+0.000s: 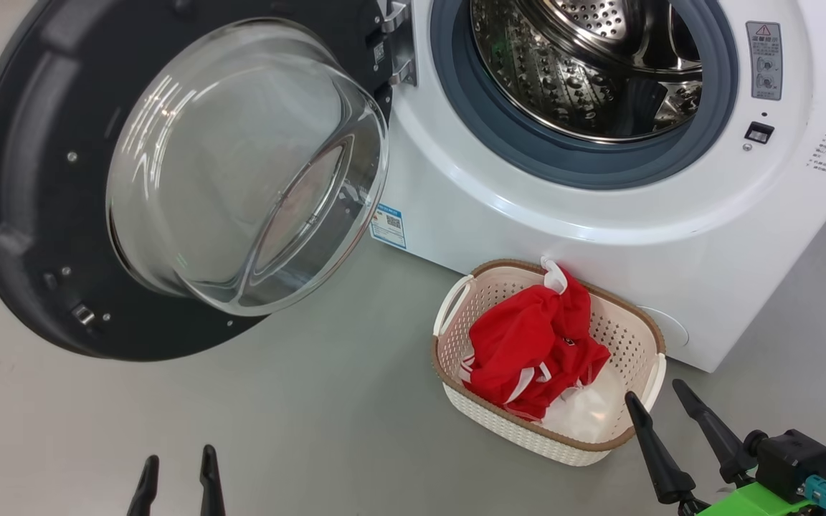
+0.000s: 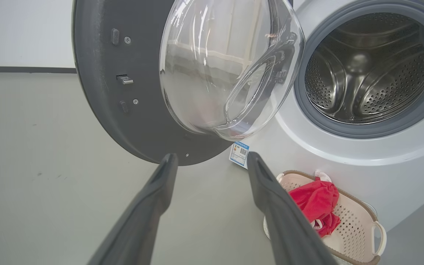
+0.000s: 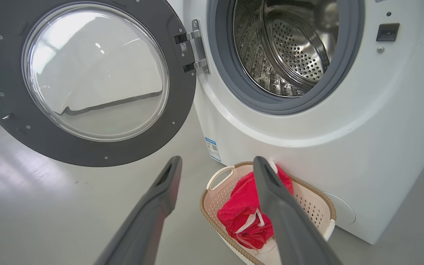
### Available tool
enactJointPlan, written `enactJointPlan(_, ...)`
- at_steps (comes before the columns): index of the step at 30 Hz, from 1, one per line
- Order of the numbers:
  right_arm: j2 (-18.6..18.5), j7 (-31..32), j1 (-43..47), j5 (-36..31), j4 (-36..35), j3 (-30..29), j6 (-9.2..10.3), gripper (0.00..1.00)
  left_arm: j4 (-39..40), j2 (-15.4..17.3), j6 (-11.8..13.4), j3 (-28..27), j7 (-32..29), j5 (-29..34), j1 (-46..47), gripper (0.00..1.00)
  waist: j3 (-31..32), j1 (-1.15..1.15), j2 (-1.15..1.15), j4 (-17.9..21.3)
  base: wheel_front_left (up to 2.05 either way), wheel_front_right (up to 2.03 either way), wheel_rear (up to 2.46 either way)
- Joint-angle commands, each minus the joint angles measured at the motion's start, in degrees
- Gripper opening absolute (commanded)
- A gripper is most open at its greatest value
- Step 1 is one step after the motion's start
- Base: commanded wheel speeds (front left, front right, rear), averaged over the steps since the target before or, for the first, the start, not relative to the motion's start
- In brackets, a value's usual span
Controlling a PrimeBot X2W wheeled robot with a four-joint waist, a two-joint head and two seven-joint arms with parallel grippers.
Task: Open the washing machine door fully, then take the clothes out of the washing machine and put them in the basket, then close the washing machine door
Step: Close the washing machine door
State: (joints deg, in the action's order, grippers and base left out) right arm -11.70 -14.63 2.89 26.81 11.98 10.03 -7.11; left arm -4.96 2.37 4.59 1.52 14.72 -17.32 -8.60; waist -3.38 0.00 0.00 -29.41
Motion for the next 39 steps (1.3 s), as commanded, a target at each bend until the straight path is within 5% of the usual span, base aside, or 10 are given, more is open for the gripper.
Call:
enactJointPlan(1, -1.08, -0.37, -2.32, 0.33, -1.15, 1.16, -0.37, 1.0, 1.96, 0.51, 0.4, -1.8, 0.28, -0.33, 0.54, 1.0, 0.02, 0.0, 0.0, 0.07, 0.0, 0.0, 0.0)
enactJointPlan(2, -1.08, -0.37, -2.26, 0.35, -1.16, 1.1, -0.37, 1.0, 2.22, 0.51, 0.26, -1.85, 0.28, -0.61, 0.74, 1.0, 0.01, 0.0, 0.0, 0.1, 0.0, 0.0, 0.0)
enactJointPlan(3, -1.06, -0.37, -2.18, 0.36, -1.19, 1.01, -0.37, 1.0, 2.55, 0.51, 0.06, -1.96, 0.28, -1.05, 0.98, 0.74, -0.01, 0.0, 0.0, 0.14, 0.0, 0.0, 0.0)
enactJointPlan(5, -0.91, -0.37, -1.88, 0.28, -1.33, 0.79, -0.37, 1.0, 3.51, 0.51, -0.66, -2.49, 0.28, -2.74, 1.69, 0.0, -0.04, 0.0, 0.0, 0.22, 0.0, 0.0, 0.0)
enactJointPlan(10, -0.14, -0.37, -1.02, 0.05, -1.6, 0.2, -0.37, 1.0, 7.53, 0.51, -2.97, -6.14, 0.28, -3.09, 4.79, 0.0, -0.05, 0.0, 0.0, 0.5, 0.0, 0.0, 0.0)
enactJointPlan(17, 1.43, -0.37, -0.07, -0.41, -2.16, -0.45, -0.37, 1.0, 13.34, 2.08, -9.49, -17.45, 0.28, 0.75, 15.0, 0.0, -0.81, 0.0, 0.0, 2.07, 0.0, 0.0, 0.0)
enactJointPlan(26, 1.52, -0.37, -1.05, -0.53, -2.29, -0.11, -0.37, 1.0, 5.88, 14.07, -11.99, -26.79, 0.28, -6.28, 32.35, 0.0, -2.62, 0.0, 0.0, 4.79, 0.0, 0.0, 0.0)
enactJointPlan(33, 1.43, -0.37, -1.9, -0.53, -2.5, -0.04, -0.37, 1.0, -10.2, 24.95, -12.06, -24.59, -0.72, -16.96, 40.85, 0.0, -4.08, 0.0, 0.0, 6.17, 0.0, 0.0, 0.0)
enactJointPlan(39, 1.25, -0.37, -2.5, -0.67, -2.7, 0.04, -0.37, 1.0, -23.22, 31.17, -12.06, -21.96, -11.45, -33.4, 47.55, 0.0, -5.62, 0.0, 0.0, 6.78, 0.0, 0.0, 0.0)
